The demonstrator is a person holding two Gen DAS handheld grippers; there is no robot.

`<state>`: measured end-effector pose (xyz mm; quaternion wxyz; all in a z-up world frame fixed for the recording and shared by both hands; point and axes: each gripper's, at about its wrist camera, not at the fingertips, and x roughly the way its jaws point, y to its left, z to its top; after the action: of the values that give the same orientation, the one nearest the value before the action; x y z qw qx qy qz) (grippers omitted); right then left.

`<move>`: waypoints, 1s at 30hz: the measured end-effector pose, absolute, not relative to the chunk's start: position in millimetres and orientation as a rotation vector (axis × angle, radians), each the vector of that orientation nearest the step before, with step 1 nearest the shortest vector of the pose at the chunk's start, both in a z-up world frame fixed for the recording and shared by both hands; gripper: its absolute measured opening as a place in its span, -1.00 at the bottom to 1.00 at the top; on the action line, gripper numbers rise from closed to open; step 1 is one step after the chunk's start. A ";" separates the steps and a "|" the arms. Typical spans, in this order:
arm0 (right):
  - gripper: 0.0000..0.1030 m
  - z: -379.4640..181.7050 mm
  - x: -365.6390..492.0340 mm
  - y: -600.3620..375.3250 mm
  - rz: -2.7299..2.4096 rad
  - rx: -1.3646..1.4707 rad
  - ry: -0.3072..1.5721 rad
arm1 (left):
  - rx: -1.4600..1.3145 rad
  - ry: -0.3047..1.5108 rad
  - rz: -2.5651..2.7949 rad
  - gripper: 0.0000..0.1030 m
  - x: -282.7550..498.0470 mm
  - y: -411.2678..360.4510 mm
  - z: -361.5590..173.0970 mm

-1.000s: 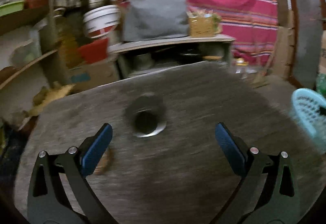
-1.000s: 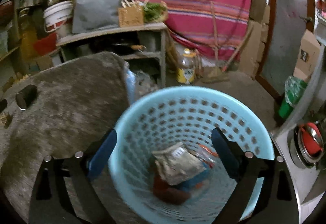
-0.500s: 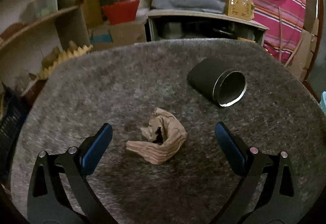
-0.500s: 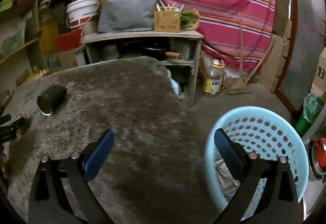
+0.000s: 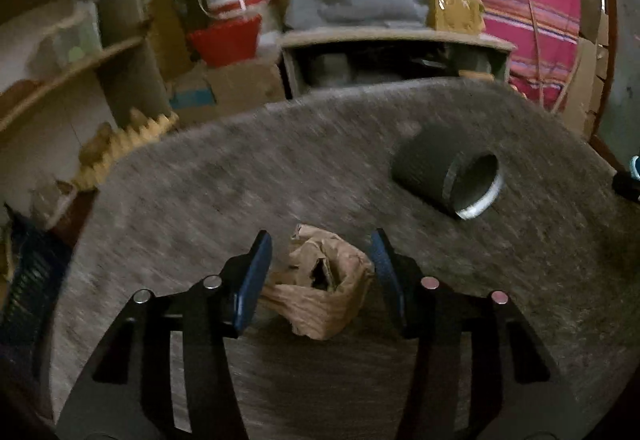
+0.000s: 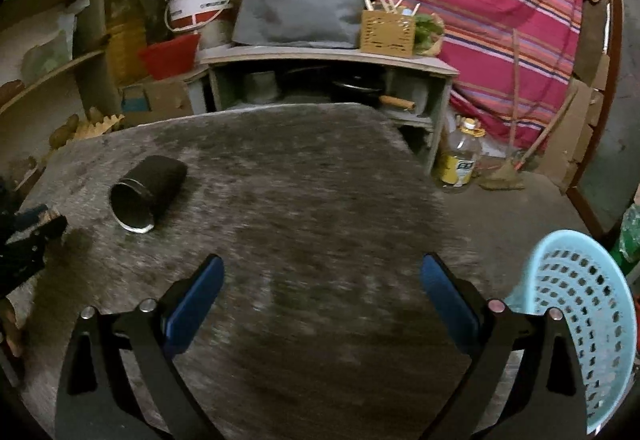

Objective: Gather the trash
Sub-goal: 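Grasp the second tan paper with the left tool while the right tool reaches the black cylinder, then hold the tan paper with the left tool while the right tool grasps the black cylinder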

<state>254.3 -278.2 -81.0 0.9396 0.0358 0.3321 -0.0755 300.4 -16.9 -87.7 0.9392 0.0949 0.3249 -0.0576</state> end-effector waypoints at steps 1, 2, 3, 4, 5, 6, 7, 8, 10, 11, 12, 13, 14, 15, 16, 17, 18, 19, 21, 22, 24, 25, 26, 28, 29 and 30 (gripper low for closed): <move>0.88 -81.1 258.7 -272.4 -0.143 0.077 0.680 | 0.192 0.641 -0.100 -0.02 303.2 -9.2 -83.5; 0.88 -80.8 263.9 -265.6 -0.134 0.076 0.681 | 0.182 0.629 -0.091 -0.02 307.0 -2.5 -80.4; 0.88 -80.4 268.5 -259.0 -0.129 0.072 0.680 | 0.163 0.621 -0.086 -0.02 310.2 4.5 -78.9; 0.88 -79.4 273.2 -253.2 -0.124 0.069 0.680 | 0.132 0.615 -0.078 -0.02 315.0 14.5 -77.6; 0.88 -78.5 278.6 -246.4 -0.113 0.066 0.679 | 0.113 0.610 -0.072 -0.02 318.2 20.5 -76.7; 0.88 -77.5 283.7 -240.0 -0.104 0.065 0.677 | 0.091 0.604 -0.061 -0.02 321.0 28.3 -76.6; 0.87 -76.5 288.3 -234.3 -0.098 0.062 0.675 | 0.076 0.598 -0.049 -0.02 322.5 34.6 -77.1; 0.87 -75.5 291.9 -229.8 -0.093 0.058 0.672 | 0.071 0.593 -0.039 -0.02 323.1 38.8 -77.3; 0.87 -72.9 303.0 -215.4 -0.078 0.046 0.662 | 0.069 0.582 -0.016 -0.02 323.6 46.0 -76.6; 0.87 -71.5 308.0 -207.9 -0.068 0.043 0.657 | 0.067 0.575 -0.011 -0.02 324.0 48.0 -75.9; 0.87 -71.1 312.0 -202.9 -0.061 0.042 0.655 | 0.062 0.569 -0.006 -0.02 324.6 51.2 -74.6; 0.87 -70.6 317.8 -194.9 -0.051 0.040 0.657 | 0.055 0.565 -0.003 -0.02 325.2 54.1 -73.7; 0.87 -70.6 321.9 -189.8 -0.043 0.039 0.657 | 0.051 0.566 0.001 -0.02 325.8 57.5 -74.0; 0.87 -70.9 327.8 -181.2 -0.027 0.038 0.660 | 0.043 0.569 0.007 -0.02 327.4 61.0 -73.9; 0.87 -71.1 332.9 -173.6 -0.016 0.033 0.664 | 0.034 0.571 0.007 -0.02 327.9 63.1 -74.0; 0.87 -71.8 337.3 -166.6 -0.007 0.025 0.669 | 0.016 0.579 0.002 -0.02 329.1 67.1 -74.6; 0.87 -73.7 344.1 -156.0 0.001 0.005 0.677 | 0.005 0.584 0.001 -0.02 330.0 70.4 -75.3; 0.87 -75.4 347.3 -149.8 0.002 -0.008 0.682 | 0.001 0.586 0.003 -0.02 331.3 72.3 -75.9; 0.87 -82.0 358.2 -136.6 -0.006 -0.050 0.704 | -0.010 0.594 0.008 -0.02 333.8 76.8 -78.7; 0.87 -86.7 364.2 -132.0 -0.013 -0.067 0.724 | -0.016 0.598 0.008 -0.02 334.4 77.7 -79.9; 0.87 -93.7 370.9 -128.7 -0.013 -0.069 0.753 | -0.026 0.613 0.008 -0.02 335.2 79.7 -83.8; 0.87 -96.5 373.0 -128.2 -0.009 -0.063 0.761 | -0.028 0.616 0.006 -0.02 335.4 80.0 -84.5; 0.87 -98.1 373.4 -128.3 -0.010 -0.060 0.762 | -0.029 0.613 0.005 -0.02 334.5 80.0 -84.4; 0.84 -99.5 373.6 -129.3 -0.005 -0.061 0.759 | -0.027 0.611 0.000 -0.02 333.9 78.7 -84.5; 0.82 -99.5 374.0 -129.6 0.003 -0.061 0.758 | -0.025 0.613 0.000 -0.02 334.0 78.7 -84.9; 0.63 -99.3 373.8 -129.3 0.022 -0.063 0.761 | -0.022 0.616 0.001 -0.02 334.0 78.4 -86.2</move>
<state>373.8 -129.3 -99.3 0.9279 -0.0306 0.3715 0.0106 334.0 78.4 -86.2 0.9529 -0.0109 0.3032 0.0005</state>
